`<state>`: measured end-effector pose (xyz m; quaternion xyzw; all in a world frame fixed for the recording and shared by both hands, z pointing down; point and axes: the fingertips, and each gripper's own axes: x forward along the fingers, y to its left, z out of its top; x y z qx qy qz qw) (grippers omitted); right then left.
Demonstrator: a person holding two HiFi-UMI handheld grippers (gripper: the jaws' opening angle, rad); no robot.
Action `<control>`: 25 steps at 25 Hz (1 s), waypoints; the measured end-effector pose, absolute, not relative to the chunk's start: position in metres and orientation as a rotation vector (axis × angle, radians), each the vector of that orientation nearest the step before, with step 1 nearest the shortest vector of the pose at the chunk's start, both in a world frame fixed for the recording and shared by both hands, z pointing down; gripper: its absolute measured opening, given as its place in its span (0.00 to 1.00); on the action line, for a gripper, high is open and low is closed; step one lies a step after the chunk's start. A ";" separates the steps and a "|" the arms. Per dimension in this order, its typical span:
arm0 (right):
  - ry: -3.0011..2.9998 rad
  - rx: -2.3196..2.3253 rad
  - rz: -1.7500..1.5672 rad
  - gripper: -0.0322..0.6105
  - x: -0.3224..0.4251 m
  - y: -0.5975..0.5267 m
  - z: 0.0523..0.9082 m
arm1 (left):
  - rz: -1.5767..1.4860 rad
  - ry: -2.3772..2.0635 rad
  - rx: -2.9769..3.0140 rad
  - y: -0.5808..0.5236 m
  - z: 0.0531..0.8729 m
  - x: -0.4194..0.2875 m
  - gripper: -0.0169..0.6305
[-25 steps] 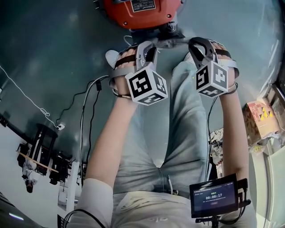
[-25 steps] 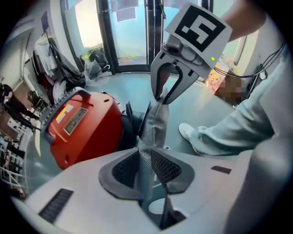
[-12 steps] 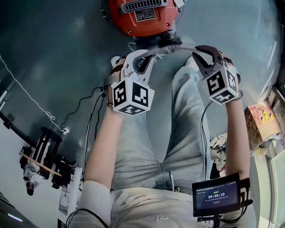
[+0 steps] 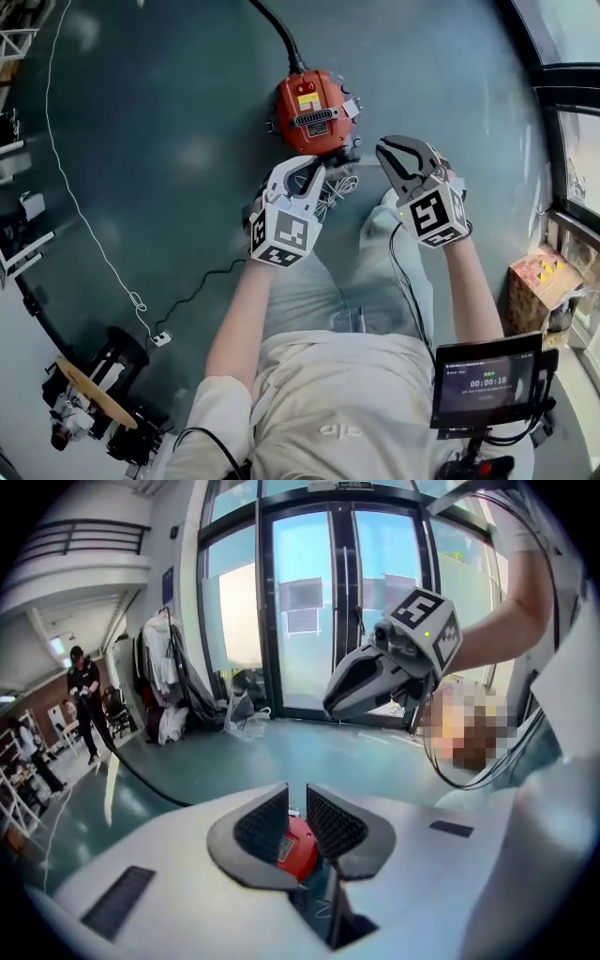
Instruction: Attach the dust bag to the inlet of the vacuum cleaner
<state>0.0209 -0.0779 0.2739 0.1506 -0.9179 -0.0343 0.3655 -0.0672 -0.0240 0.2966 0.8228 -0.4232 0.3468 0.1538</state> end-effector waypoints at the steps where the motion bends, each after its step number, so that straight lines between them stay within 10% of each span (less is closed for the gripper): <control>1: -2.406 0.419 -0.085 0.12 0.015 -0.080 0.242 | 0.996 -1.231 2.388 -0.028 0.269 -0.064 0.10; 25: -2.861 0.791 -0.448 0.12 -0.008 -0.105 -0.168 | 0.218 -1.659 2.755 -0.085 -0.147 -0.047 0.10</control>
